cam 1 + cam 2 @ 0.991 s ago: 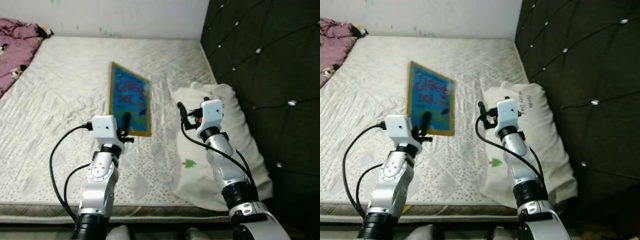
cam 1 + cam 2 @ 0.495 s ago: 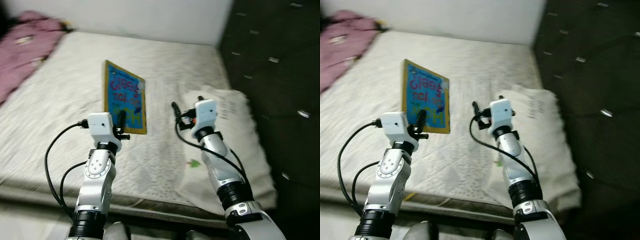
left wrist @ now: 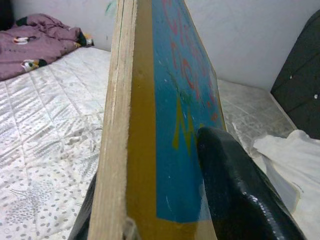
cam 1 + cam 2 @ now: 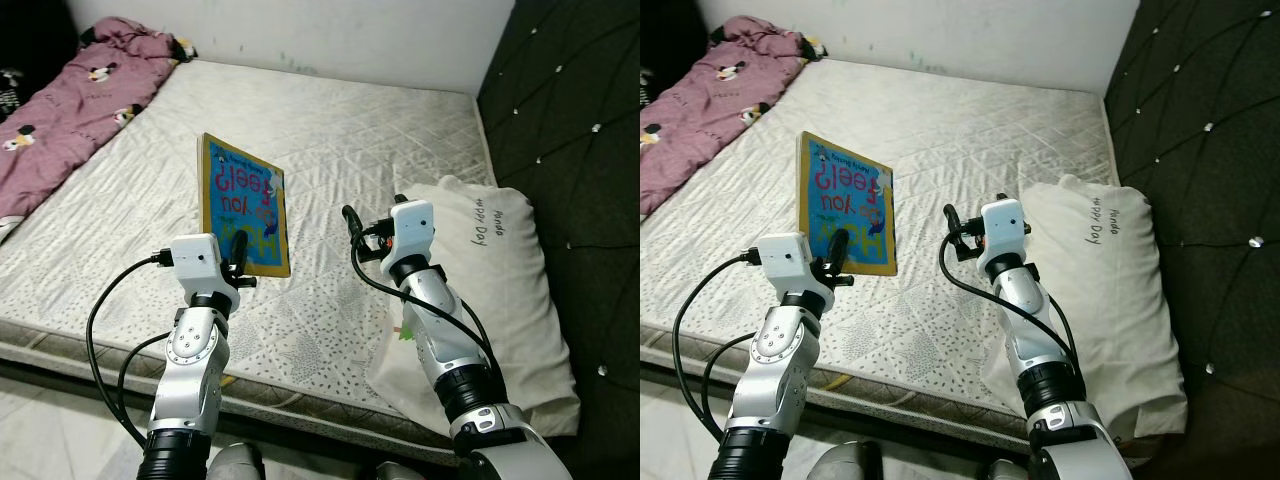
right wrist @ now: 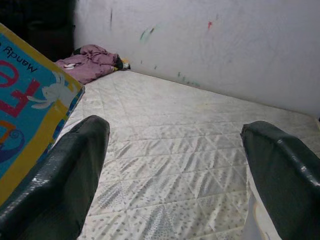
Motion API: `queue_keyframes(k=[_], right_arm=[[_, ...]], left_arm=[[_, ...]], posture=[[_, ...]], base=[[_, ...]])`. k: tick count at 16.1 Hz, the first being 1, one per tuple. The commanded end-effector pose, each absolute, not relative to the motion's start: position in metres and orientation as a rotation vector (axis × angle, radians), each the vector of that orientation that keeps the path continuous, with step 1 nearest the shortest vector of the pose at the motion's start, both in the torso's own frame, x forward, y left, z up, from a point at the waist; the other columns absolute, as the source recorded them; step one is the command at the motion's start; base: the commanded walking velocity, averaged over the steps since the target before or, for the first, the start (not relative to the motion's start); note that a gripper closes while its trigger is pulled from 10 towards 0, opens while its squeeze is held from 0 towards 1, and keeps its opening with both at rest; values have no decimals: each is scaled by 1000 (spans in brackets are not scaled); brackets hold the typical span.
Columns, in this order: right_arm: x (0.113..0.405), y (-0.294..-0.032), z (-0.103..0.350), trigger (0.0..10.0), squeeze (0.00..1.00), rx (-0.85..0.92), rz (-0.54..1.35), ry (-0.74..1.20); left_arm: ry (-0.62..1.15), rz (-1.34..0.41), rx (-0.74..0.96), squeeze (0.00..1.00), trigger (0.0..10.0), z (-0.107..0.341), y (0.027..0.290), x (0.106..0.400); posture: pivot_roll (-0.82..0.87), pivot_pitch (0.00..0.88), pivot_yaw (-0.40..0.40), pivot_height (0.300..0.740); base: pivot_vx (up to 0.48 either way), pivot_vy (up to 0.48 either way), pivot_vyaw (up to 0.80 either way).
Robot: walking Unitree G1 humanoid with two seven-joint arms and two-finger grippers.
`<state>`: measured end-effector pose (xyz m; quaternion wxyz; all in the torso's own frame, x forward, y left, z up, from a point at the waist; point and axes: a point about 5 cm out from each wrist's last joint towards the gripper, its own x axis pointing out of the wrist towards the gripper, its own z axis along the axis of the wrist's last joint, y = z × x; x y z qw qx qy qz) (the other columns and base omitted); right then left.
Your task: Clean up the room
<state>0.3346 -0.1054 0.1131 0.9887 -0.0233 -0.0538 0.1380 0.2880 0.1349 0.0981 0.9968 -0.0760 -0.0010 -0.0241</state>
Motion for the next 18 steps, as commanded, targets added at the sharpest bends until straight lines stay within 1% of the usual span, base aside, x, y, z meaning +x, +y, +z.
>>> queue_keyframes(k=[1,10,11,14,18], right_arm=[[335,-106,115,10000,0,-36,277,-110],[336,-105,116,10000,0,-31,290,-113],[337,-105,116,10000,0,-36,291,-113],[337,-105,115,10000,0,-35,296,-106],[336,-105,114,10000,0,-40,302,-101]], left_arm=[[-45,-48,-160,0,10000,109,135,289],[-66,-58,-180,0,10000,112,135,293],[-77,-29,-175,0,10000,114,137,293],[-71,10,-185,0,10000,114,142,295],[-68,21,-190,0,10000,113,143,294]], posture=[[31,54,-19,707],[29,46,-20,622],[28,59,-23,622],[29,54,-26,622],[28,60,-31,622]], base=[[0,0,0],[0,0,0],[0,0,0],[0,0,0],[0,0,0]])
